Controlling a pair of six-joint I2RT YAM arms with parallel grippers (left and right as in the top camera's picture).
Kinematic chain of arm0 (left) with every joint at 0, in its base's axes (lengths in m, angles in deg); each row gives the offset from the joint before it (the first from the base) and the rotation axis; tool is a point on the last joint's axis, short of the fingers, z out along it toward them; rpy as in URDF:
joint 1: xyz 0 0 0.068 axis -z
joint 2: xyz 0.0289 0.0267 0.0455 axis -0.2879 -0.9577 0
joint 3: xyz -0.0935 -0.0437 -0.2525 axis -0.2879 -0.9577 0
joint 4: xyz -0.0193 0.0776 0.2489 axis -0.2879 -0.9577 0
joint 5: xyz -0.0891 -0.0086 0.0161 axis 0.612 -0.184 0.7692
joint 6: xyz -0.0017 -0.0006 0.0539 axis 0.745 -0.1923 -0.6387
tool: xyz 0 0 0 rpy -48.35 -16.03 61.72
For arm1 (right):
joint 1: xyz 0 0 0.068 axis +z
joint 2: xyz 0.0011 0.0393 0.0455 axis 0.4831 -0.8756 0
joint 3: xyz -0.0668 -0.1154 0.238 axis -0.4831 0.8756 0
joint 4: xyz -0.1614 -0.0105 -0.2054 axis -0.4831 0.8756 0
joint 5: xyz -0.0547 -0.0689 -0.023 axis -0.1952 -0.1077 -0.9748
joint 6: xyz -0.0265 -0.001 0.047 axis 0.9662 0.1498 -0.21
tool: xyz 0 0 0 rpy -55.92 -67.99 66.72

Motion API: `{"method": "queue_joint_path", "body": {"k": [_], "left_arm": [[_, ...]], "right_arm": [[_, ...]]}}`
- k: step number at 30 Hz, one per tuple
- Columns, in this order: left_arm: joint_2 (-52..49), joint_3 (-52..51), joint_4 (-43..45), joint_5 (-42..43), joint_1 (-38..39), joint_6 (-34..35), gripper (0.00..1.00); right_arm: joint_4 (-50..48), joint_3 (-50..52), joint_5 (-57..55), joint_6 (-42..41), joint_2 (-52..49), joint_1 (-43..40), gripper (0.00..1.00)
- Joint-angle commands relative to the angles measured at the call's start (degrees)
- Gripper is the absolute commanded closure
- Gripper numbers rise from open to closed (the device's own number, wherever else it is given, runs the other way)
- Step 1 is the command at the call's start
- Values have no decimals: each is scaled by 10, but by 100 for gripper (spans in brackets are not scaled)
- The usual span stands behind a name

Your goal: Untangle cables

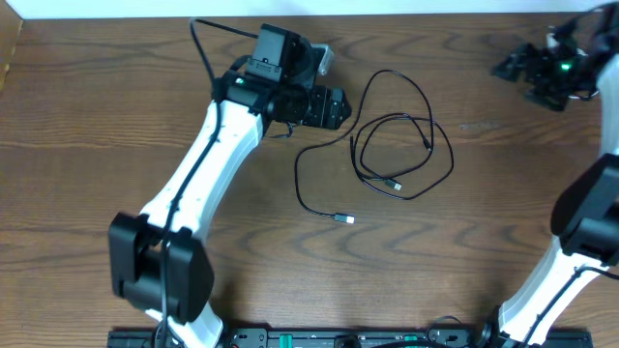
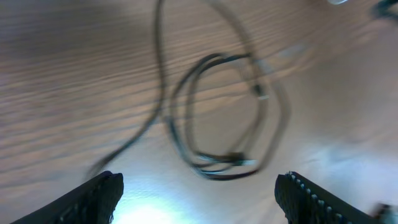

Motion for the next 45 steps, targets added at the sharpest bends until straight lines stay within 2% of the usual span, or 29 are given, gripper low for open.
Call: {"method": "queue_joint_path", "body": {"k": [1,3,8,12,15,24,28,30,31,32,39,45], "left_arm": [[-38,-5,-7,-77,1,-96,17],[-58,-5,-21,-85,1,-126,20],[-106,-5,-89,-164,1,-128,21],[-135,-6,-129,-164,1,-127,21],[-155,-6,-139,-166,-1,-127,26],[-200,-6,-140,-166,-1,-118,46],[-215,-9,-140,-165,0,-108,58],[-217,-9,-136,-166,0,-108,71],[-217,-9,-131,-166,0,-108,87],[-217,-9,-125,-165,0,-108,92],[-176,35,-132,-165,0,-108,93],[-10,71,-97,-150,0,-106,93]], "right_arm": [[8,2,-38,23,3,33,1],[11,2,-53,23,3,49,1],[30,2,-61,47,3,68,3],[41,2,-63,64,3,68,3],[43,2,-63,77,3,68,8],[42,2,-87,85,3,68,8],[43,2,-89,85,3,68,7],[43,2,-88,85,3,68,7],[43,2,-87,85,3,68,6],[43,2,-80,85,3,69,5],[44,2,0,139,3,83,5],[45,2,66,168,3,101,3]]}}
